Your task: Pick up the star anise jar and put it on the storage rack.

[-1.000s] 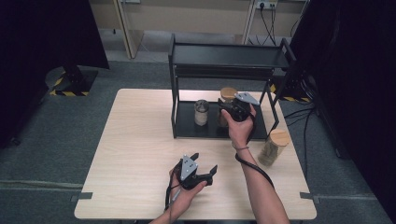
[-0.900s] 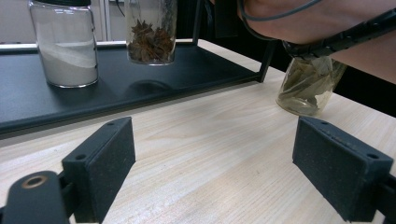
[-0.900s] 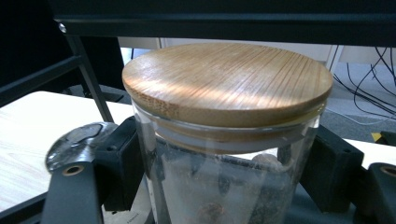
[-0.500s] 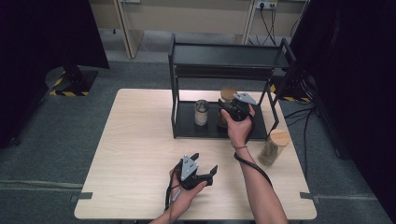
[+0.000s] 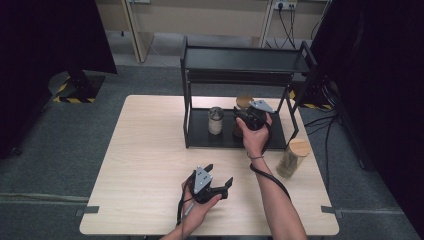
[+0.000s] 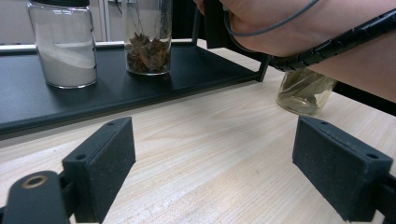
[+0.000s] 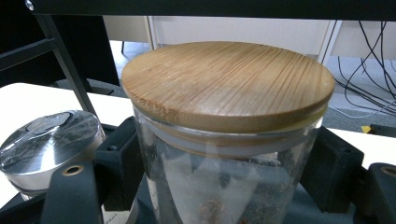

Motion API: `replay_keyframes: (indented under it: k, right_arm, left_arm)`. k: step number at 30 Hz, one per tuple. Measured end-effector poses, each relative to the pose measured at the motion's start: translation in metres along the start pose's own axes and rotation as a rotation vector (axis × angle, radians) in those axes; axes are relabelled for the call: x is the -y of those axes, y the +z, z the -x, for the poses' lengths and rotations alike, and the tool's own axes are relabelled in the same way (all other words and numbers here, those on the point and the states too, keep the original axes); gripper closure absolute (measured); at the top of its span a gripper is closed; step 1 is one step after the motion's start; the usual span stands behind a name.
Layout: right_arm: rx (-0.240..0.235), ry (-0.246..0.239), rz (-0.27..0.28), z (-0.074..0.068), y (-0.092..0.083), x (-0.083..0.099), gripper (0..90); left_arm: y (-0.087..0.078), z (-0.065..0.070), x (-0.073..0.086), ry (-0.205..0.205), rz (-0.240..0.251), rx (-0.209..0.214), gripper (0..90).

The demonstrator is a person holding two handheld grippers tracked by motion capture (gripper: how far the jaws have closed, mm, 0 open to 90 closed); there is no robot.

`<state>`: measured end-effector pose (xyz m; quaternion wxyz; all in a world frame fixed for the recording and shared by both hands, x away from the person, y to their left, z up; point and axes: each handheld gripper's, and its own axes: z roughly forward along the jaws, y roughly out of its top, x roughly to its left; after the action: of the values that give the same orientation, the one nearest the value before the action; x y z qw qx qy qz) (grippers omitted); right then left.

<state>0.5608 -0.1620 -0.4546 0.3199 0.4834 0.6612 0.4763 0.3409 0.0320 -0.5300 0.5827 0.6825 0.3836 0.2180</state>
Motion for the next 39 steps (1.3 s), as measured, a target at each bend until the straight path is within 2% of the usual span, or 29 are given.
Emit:
replay_keyframes:
  k: [9,18,28,33,39]
  right_arm:
    - [0.004,-0.026,0.001,-0.004,-0.003,0.003,25.4]
    - [-0.004,-0.018,-0.005,-0.005,-0.004,0.005,23.7]
    - [-0.039,0.004,-0.031,-0.001,-0.005,0.004,7.7]
    - [-0.062,0.008,-0.031,-0.001,-0.009,0.003,4.7]
    - [-0.065,0.009,-0.028,-0.003,-0.015,0.002,3.9]
  left_arm:
    - [0.0,0.0,0.0,0.004,0.001,0.0,13.0]
    - [0.0,0.0,0.0,0.003,0.001,0.001,13.1]
    - [0.0,0.001,0.0,0.005,0.001,0.0,13.1]
    - [0.0,0.001,0.0,0.005,0.001,0.0,13.1]
    - [0.0,0.001,0.0,0.005,0.002,-0.001,13.1]
